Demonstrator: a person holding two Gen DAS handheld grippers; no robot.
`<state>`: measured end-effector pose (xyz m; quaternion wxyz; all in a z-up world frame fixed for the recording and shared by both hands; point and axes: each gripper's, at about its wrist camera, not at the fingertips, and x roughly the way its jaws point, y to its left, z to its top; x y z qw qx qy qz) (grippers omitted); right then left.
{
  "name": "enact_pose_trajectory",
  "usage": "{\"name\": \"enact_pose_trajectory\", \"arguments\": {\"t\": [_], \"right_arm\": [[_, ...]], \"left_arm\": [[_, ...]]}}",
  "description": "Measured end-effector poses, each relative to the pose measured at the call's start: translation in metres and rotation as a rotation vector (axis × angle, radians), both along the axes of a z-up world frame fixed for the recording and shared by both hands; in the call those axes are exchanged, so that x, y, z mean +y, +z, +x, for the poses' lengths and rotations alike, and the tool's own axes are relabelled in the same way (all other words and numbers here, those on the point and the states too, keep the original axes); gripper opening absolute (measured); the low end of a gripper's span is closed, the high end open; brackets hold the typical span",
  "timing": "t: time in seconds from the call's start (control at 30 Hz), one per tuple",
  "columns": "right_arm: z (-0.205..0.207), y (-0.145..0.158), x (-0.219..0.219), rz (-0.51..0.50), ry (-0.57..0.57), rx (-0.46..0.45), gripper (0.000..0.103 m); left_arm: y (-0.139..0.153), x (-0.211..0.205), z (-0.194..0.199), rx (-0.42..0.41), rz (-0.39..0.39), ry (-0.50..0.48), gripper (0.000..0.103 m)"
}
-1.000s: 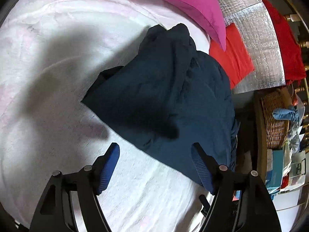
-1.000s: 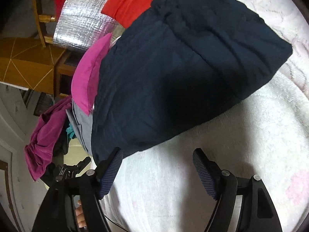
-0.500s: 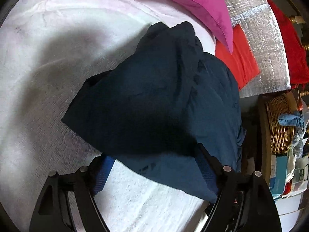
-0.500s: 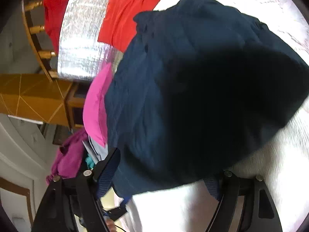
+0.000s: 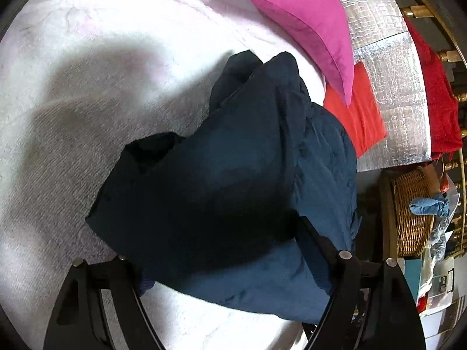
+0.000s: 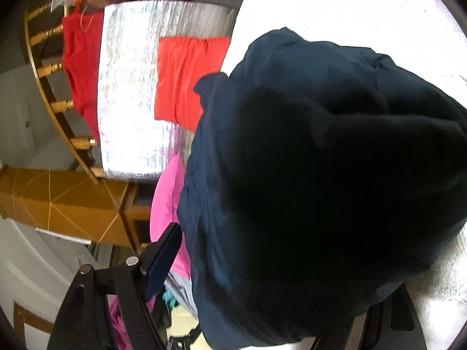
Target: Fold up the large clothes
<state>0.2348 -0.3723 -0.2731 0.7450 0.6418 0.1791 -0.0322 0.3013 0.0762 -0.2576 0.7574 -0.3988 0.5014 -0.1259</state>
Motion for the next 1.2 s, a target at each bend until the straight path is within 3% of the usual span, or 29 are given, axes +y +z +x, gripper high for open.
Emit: {"name": "enact_pose_trajectory", "arguments": {"t": [0.07, 0.13, 0.2, 0.27, 0.33, 0.47, 0.53, 0.7, 1.17, 1.2], "right_arm": [[0.005, 0.004, 0.005, -0.056, -0.005, 0.052, 0.076], [0.008, 0.002, 0.008, -0.095, -0.016, 0.092, 0.061], [0.008, 0.002, 0.012, -0.145, -0.020, 0.105, 0.054], [0.008, 0.004, 0.014, -0.180, -0.011, 0.118, 0.048], [0.009, 0.005, 0.015, -0.200, 0.004, 0.131, 0.044], [0.013, 0.018, 0.022, -0.284, 0.027, 0.164, 0.037], [0.014, 0.026, 0.025, -0.330, 0.038, 0.176, 0.036], [0.016, 0.045, 0.032, -0.393, 0.058, 0.176, 0.033], [-0.047, 0.049, 0.026, -0.433, 0.103, 0.196, 0.032], [-0.051, 0.048, 0.026, -0.433, 0.107, 0.197, 0.032]], "left_arm": [[0.000, -0.002, 0.000, -0.019, 0.007, 0.012, 0.084], [0.001, -0.006, 0.002, -0.037, 0.013, 0.025, 0.084], [0.002, -0.012, 0.005, -0.055, 0.024, 0.029, 0.083], [0.003, -0.015, 0.006, -0.069, 0.032, 0.033, 0.076], [0.003, -0.010, 0.006, -0.075, 0.021, 0.035, 0.061], [0.007, -0.001, 0.005, -0.090, 0.026, 0.044, 0.045], [0.010, 0.004, 0.005, -0.094, 0.013, 0.049, 0.035], [0.018, 0.012, 0.002, -0.107, 0.003, 0.039, 0.027], [0.040, 0.025, -0.009, -0.106, 0.055, 0.014, 0.024], [0.041, 0.026, -0.010, -0.135, 0.045, 0.004, 0.024]]}}
